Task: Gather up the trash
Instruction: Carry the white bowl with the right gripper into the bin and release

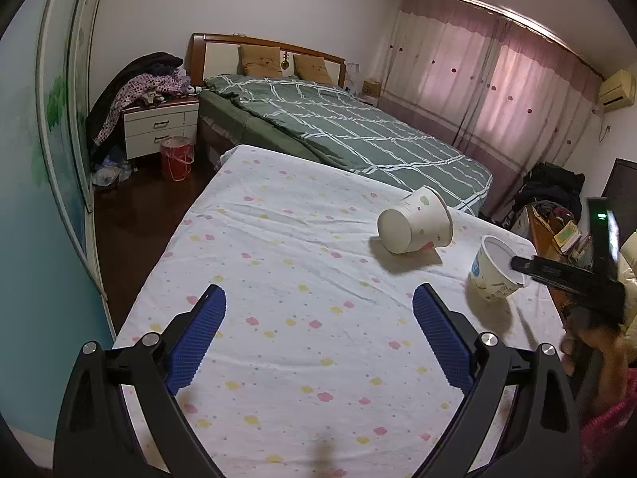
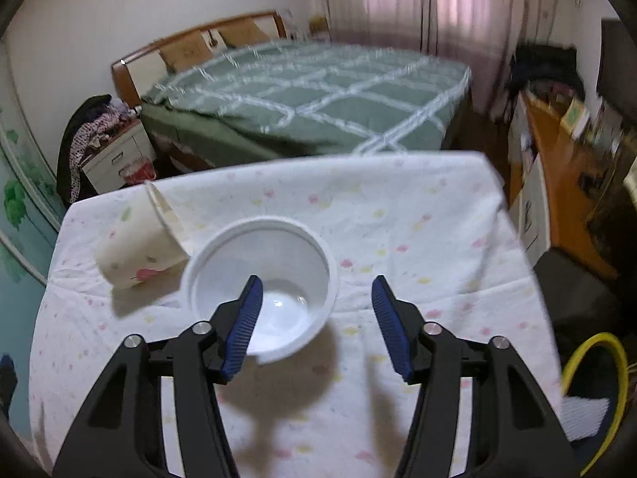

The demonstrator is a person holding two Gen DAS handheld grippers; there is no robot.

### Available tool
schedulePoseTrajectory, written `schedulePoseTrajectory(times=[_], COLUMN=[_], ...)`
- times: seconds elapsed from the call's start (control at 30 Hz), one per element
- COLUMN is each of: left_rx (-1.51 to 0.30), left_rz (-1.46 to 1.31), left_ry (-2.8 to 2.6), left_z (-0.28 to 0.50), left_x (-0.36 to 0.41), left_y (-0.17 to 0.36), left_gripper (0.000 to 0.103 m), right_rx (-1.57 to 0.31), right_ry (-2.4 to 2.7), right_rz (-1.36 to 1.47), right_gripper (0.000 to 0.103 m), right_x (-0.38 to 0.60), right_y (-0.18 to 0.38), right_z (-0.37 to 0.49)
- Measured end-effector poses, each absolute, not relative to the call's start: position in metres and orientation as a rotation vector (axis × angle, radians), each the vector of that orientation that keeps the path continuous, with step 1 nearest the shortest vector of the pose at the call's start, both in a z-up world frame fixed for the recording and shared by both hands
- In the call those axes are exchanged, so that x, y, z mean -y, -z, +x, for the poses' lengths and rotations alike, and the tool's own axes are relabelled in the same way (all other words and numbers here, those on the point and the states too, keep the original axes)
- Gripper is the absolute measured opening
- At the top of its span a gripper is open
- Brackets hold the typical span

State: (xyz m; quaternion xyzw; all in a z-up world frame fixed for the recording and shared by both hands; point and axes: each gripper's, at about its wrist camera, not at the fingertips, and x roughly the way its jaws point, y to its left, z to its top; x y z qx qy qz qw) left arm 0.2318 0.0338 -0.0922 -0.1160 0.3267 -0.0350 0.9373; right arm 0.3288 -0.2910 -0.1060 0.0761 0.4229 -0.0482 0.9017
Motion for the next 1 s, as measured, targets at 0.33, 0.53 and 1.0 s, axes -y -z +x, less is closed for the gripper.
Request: schedulePoseTrajectory(times=[0.33,0.53,1.0], left_rx=[-0.669,-0.671,-0.684], left_rz=[-0.205,-0.191,-0.145], left_ry=[0.082,0.091,0.123], left_z=[0.230,0.229,0.227], left_x=[-0.024,-0.019,-0.003], left_y=[0.093,0.094,0.097], left_gripper=[0.094,0.094,0.094], right_rx=[-0.935,-0.853,-0.724], right_ry=[0.103,0.140,0.472], right_rz=[0.277,0.306,0.443], right_gripper=[0.007,0.007,0.007], right_x=[0.305,0.331,0.456], right_y=[0.124,0.103,0.099], right_z=[0.337,0.297,0.157])
